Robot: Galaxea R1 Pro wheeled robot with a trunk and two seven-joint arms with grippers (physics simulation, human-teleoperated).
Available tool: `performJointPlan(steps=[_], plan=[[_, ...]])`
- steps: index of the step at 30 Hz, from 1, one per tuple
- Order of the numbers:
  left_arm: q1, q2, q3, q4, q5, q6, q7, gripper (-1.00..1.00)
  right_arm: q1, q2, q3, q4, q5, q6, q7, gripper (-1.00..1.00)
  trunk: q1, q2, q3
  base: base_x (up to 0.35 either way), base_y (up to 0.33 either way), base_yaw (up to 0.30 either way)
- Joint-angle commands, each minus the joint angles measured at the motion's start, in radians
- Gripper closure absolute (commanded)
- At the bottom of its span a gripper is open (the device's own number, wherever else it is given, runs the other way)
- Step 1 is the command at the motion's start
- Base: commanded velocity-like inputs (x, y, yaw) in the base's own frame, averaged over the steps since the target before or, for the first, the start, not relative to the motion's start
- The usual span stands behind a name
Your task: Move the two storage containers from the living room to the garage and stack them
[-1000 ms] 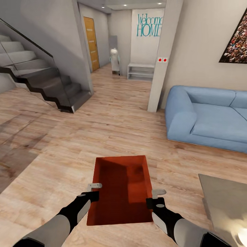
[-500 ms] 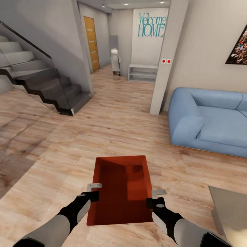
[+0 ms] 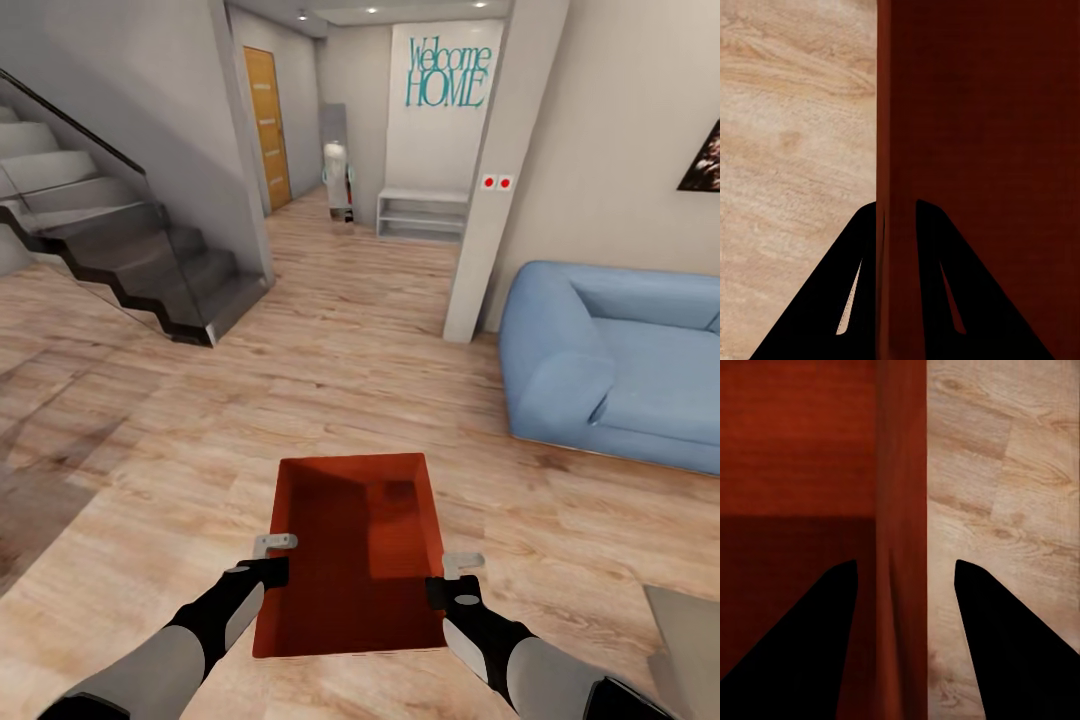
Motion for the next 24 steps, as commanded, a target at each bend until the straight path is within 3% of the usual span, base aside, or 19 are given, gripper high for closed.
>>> performJointPlan(steps=[1,24], plan=[[-0.001,0.012,-0.024,-0.006,0.009,-0.024,0.014,1.00,-0.001,-0.001,0.010,0.008,-0.035,-0.002,-0.003,1.00,0.001,-0.002,-0.002,0.319,0.095,0.000],[-0.001,0.011,-0.024,-0.006,0.009,-0.024,0.014,1.00,-0.001,-0.001,0.010,0.008,-0.035,-0.002,-0.003,1.00,0.001,-0.002,-0.002,0.319,0.091,0.000]])
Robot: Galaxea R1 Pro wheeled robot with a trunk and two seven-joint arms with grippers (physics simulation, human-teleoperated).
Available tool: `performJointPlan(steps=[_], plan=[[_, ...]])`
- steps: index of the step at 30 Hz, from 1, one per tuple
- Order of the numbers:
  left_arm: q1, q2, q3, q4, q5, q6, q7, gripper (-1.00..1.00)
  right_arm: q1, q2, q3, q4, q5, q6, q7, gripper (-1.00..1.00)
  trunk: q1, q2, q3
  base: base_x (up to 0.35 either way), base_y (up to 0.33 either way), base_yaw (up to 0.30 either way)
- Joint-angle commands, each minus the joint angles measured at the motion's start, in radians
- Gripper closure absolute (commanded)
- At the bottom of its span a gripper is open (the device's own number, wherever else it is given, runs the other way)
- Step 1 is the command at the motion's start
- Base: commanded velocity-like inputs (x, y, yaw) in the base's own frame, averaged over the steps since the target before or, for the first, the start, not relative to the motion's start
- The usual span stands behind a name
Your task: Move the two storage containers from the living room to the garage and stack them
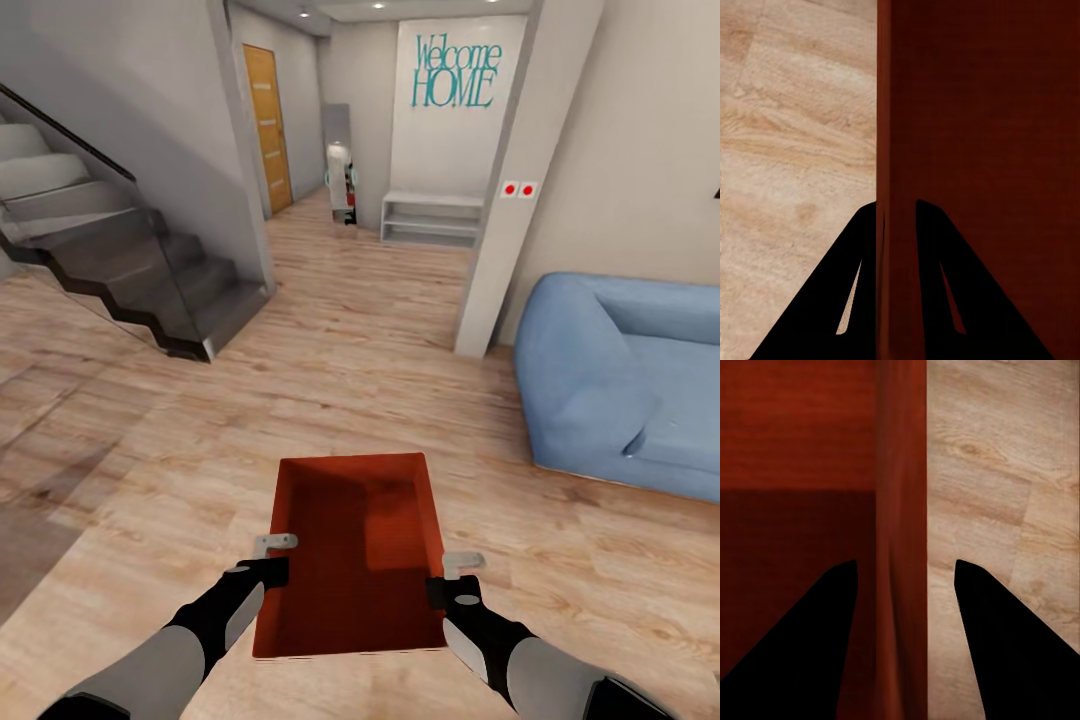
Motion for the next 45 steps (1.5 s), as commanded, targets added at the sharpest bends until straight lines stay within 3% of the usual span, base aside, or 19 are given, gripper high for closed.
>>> performJointPlan(steps=[1,45], plan=[[-0.001,0.011,-0.024,-0.006,0.009,-0.023,0.014,1.00,-0.001,-0.001,0.010,0.008,-0.036,-0.002,-0.003,1.00,0.001,-0.002,-0.002,0.322,0.080,0.000],[-0.001,0.012,-0.024,0.022,0.007,-0.026,0.014,1.00,-0.001,-0.003,0.010,0.008,-0.036,-0.002,-0.004,1.00,0.001,-0.002,-0.002,0.323,0.015,0.000]])
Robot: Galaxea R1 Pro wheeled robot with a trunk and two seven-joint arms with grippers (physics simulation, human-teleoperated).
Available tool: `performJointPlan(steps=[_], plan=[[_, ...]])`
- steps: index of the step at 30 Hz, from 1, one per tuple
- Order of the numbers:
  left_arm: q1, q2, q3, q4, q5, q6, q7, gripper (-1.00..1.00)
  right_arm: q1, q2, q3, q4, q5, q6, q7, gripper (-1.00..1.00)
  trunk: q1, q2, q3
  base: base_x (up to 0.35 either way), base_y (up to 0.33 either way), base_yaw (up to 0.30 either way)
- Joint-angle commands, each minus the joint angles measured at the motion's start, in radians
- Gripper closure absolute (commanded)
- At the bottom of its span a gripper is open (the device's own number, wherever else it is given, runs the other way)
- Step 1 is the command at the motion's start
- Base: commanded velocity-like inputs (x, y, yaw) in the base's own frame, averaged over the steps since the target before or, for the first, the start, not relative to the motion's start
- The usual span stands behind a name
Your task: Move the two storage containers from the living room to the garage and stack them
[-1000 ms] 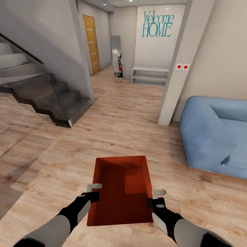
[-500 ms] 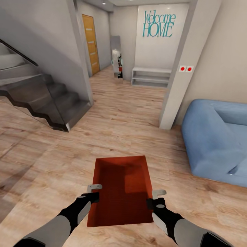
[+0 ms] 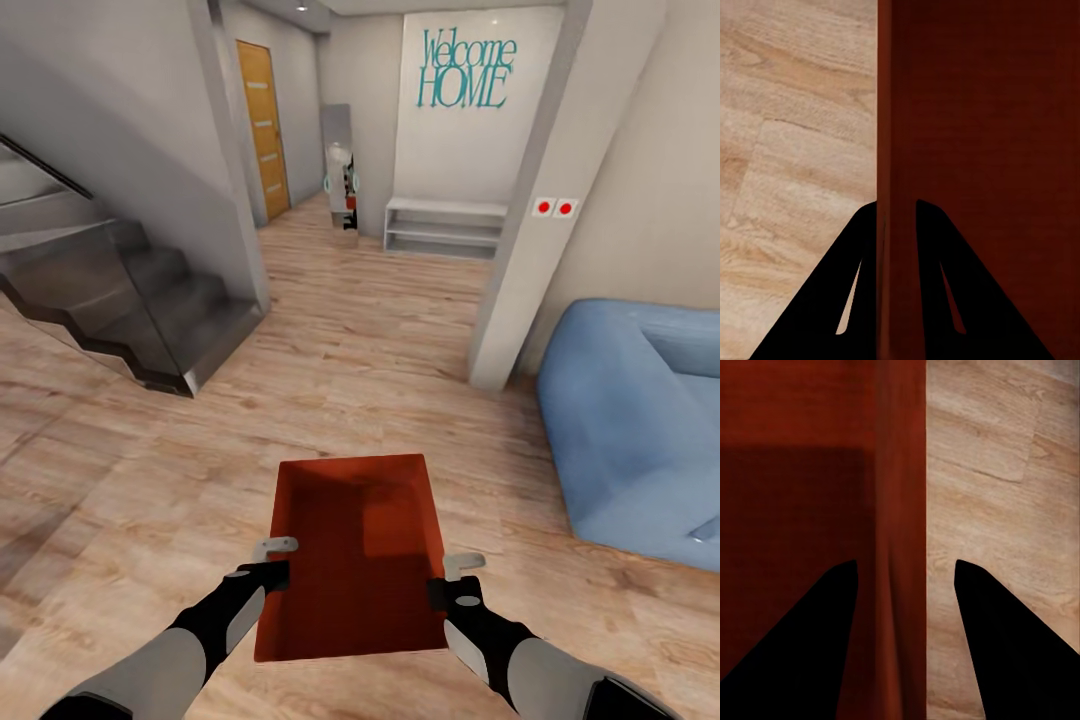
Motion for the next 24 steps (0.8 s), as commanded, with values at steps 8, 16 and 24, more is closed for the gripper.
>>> performJointPlan(steps=[8,16,24], plan=[[0.000,0.018,-0.023,-0.006,-0.004,-0.001,0.014,1.00,-0.001,-0.001,-0.004,0.002,-0.036,-0.003,-0.004,1.00,0.001,-0.002,-0.002,0.323,0.000,0.000],[0.000,0.017,-0.023,-0.006,-0.005,-0.001,0.014,1.00,-0.001,-0.001,-0.004,0.002,-0.036,-0.003,-0.003,1.00,0.001,-0.002,-0.002,0.323,0.000,0.000],[0.000,0.017,-0.023,-0.006,-0.005,-0.001,0.014,1.00,-0.001,-0.001,-0.004,0.002,-0.036,-0.003,-0.003,1.00,0.001,-0.002,-0.002,0.323,0.000,0.000]])
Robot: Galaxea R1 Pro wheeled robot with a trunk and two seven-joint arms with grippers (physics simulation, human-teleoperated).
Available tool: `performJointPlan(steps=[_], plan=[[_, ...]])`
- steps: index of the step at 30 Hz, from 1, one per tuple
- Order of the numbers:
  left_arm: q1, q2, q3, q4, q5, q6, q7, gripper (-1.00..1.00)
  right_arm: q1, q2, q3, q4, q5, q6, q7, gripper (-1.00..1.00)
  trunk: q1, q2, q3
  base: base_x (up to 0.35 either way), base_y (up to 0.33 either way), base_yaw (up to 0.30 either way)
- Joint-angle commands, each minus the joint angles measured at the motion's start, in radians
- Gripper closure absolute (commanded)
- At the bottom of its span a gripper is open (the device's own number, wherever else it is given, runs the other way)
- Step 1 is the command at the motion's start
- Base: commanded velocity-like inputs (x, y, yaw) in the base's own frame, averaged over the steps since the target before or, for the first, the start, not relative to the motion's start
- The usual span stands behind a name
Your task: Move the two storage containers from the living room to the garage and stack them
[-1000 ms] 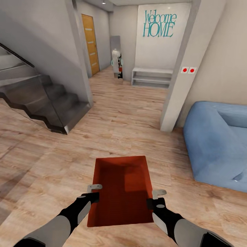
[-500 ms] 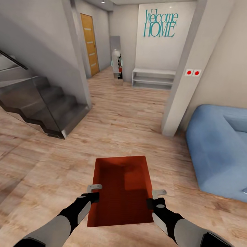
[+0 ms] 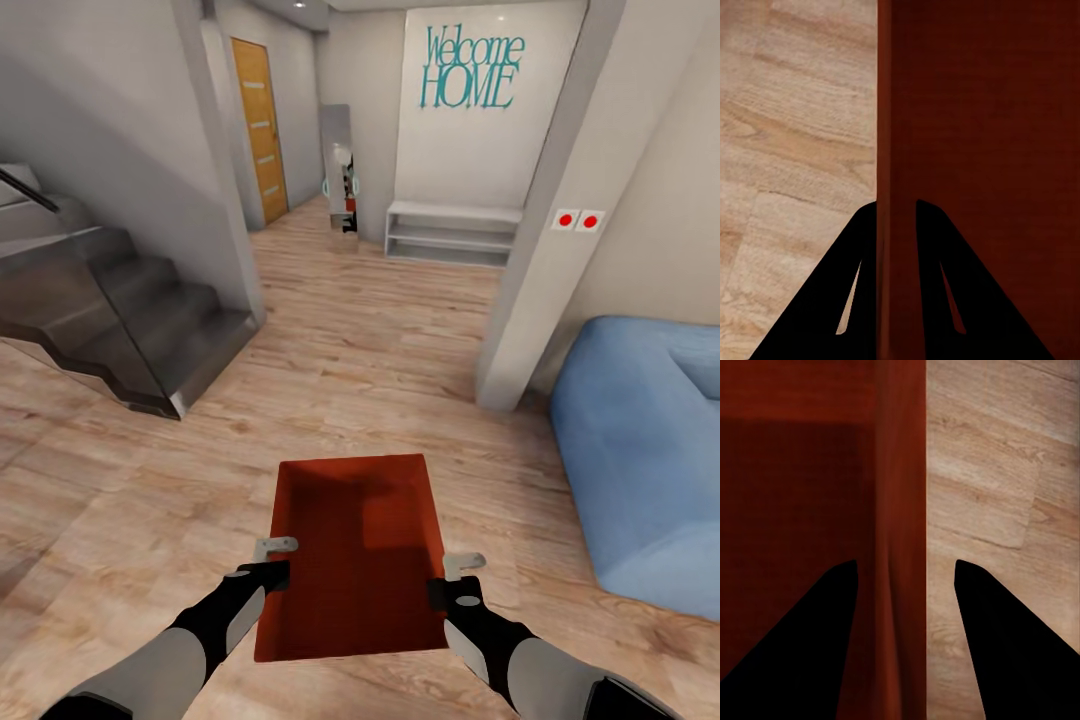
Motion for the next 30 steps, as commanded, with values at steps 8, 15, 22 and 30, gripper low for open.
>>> performJointPlan(steps=[8,15,22,30], plan=[[0.000,0.018,-0.024,-0.005,-0.004,-0.001,0.014,1.00,-0.001,-0.001,-0.004,0.002,-0.036,-0.003,-0.004,1.00,0.001,-0.002,-0.002,0.323,0.000,0.000],[0.000,0.017,-0.024,-0.006,-0.004,-0.001,0.014,1.00,-0.001,-0.001,-0.004,0.002,-0.036,-0.003,-0.004,1.00,0.001,-0.002,-0.002,0.323,0.000,0.000],[0.000,0.017,-0.024,-0.006,-0.004,-0.001,0.014,1.00,-0.001,-0.001,-0.004,0.002,-0.036,-0.003,-0.004,1.00,0.001,-0.002,-0.002,0.323,0.000,0.000],[0.000,0.018,-0.024,-0.006,-0.004,-0.001,0.014,1.00,-0.001,-0.001,-0.004,0.002,-0.036,-0.003,-0.004,1.00,0.001,-0.002,-0.002,0.323,0.000,0.000]])
